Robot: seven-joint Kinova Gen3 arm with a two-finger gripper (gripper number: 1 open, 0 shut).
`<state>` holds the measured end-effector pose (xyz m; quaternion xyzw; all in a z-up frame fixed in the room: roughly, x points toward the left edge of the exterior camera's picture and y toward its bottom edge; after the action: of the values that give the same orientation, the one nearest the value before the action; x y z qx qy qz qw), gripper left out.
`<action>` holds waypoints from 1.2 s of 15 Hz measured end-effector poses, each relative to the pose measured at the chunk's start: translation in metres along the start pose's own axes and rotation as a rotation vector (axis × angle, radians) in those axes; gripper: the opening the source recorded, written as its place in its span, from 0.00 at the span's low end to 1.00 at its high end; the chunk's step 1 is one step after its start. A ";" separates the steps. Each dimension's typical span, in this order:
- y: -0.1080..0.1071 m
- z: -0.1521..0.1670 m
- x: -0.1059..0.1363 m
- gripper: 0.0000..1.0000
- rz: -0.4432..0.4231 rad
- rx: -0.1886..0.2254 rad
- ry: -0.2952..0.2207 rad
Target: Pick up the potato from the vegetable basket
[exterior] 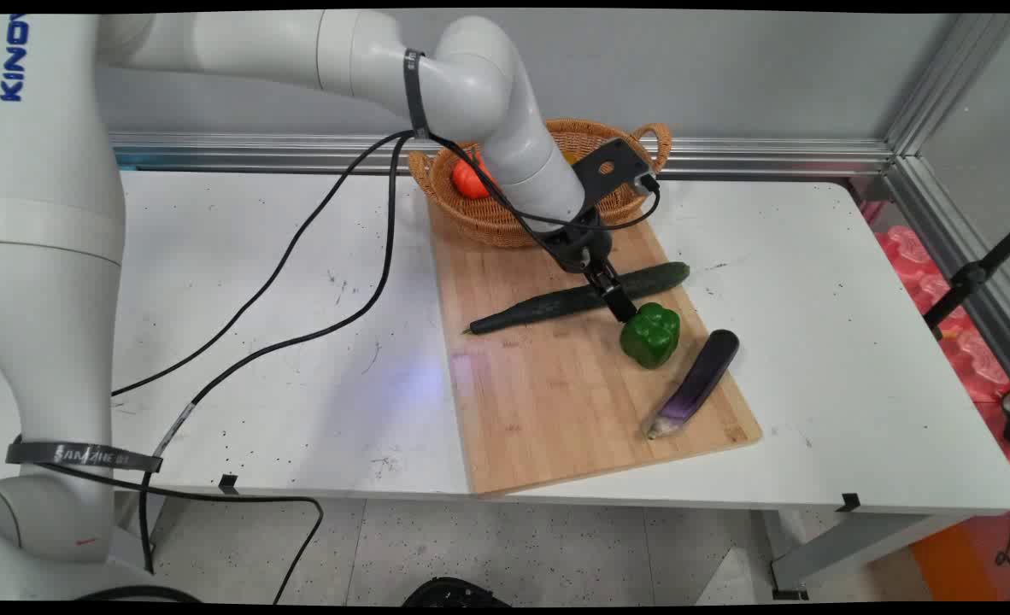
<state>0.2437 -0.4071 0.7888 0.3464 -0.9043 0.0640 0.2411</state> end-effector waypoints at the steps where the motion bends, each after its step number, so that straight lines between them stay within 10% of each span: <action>1: -0.001 -0.002 0.001 1.00 0.002 0.001 0.004; 18: -0.050 -0.107 -0.020 1.00 0.144 0.061 -0.096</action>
<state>0.3315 -0.4023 0.8699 0.2904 -0.9350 0.0919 0.1816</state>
